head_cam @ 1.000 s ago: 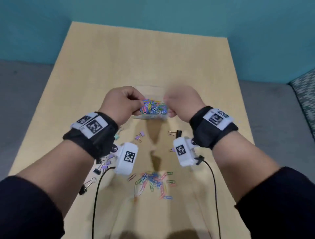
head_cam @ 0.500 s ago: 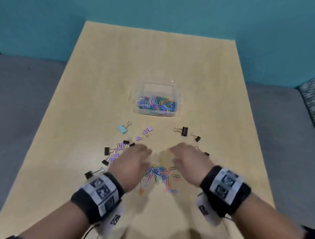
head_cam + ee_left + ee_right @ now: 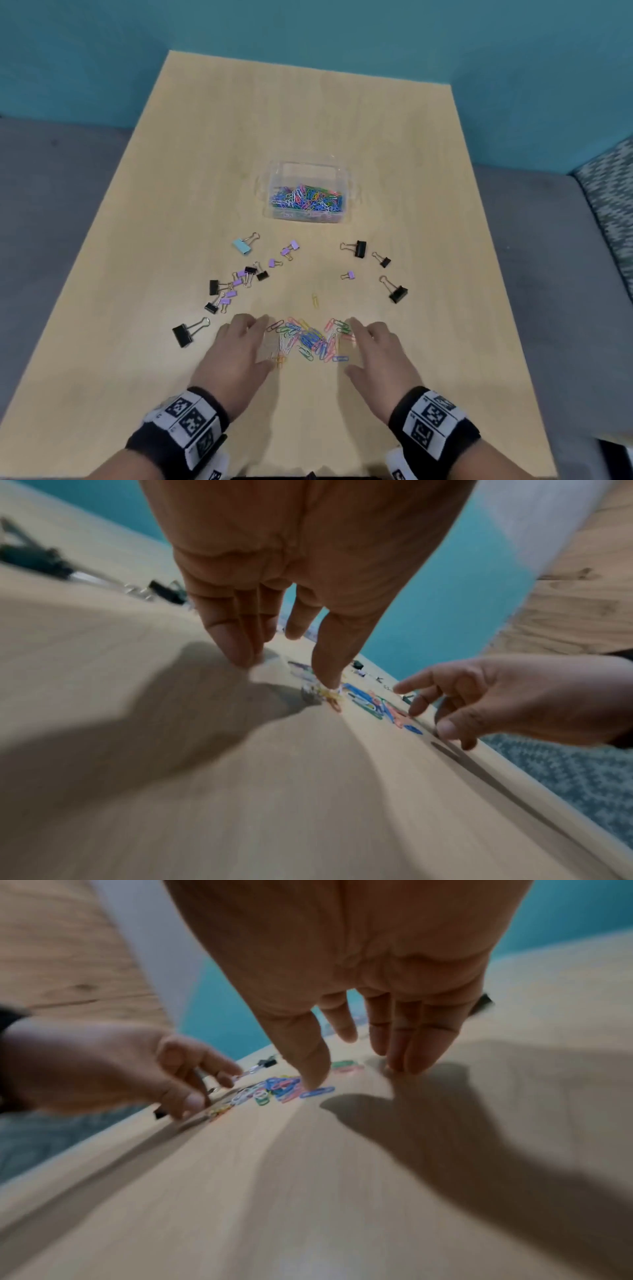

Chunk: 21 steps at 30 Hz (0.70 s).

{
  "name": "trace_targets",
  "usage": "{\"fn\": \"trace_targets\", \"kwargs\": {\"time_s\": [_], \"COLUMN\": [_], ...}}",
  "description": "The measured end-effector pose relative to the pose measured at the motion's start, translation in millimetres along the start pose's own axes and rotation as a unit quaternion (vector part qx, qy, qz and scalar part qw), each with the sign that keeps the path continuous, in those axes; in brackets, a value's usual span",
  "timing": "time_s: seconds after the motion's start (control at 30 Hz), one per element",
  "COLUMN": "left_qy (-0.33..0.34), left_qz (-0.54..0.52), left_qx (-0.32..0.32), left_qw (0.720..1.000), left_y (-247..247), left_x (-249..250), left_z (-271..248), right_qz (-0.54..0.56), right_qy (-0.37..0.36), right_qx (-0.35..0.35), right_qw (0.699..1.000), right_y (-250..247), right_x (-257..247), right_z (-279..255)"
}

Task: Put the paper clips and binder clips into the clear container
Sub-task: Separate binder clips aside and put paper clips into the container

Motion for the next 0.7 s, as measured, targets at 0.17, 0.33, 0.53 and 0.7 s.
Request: {"fn": "trace_targets", "kwargs": {"time_s": [0.17, 0.33, 0.53, 0.7], "left_qy": [0.012, 0.024, 0.051, 0.048], "left_qz": [-0.003, 0.012, 0.052, 0.088], "left_qx": [-0.01, 0.013, 0.029, 0.01], "left_qw": [1.0, 1.0, 0.997, 0.995], "left_y": [18.0, 23.6, 26.4, 28.3], "left_x": [16.1, 33.3, 34.8, 29.6], "left_z": [4.1, 31.5, 52.0, 62.5], "right_qz": [0.063, 0.031, 0.014, -0.026], "right_qy": [0.011, -0.017, -0.04, -0.048], "right_qx": [0.001, 0.016, 0.039, 0.046], "right_qw": [0.998, 0.999, 0.998, 0.997], "right_y": [16.2, 18.5, 17.9, 17.1], "right_x": [-18.7, -42.4, -44.2, -41.3], "right_z": [9.3, 31.3, 47.6, 54.0]}}
Point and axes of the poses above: each hand's wrist, its own z-axis towards the middle knuckle, its own y-axis out of the palm, x = y × z, the point moved 4 cm from there along z, towards the middle knuckle, and after that the axes turned 4 degrees about y, right-handed, at the moved point
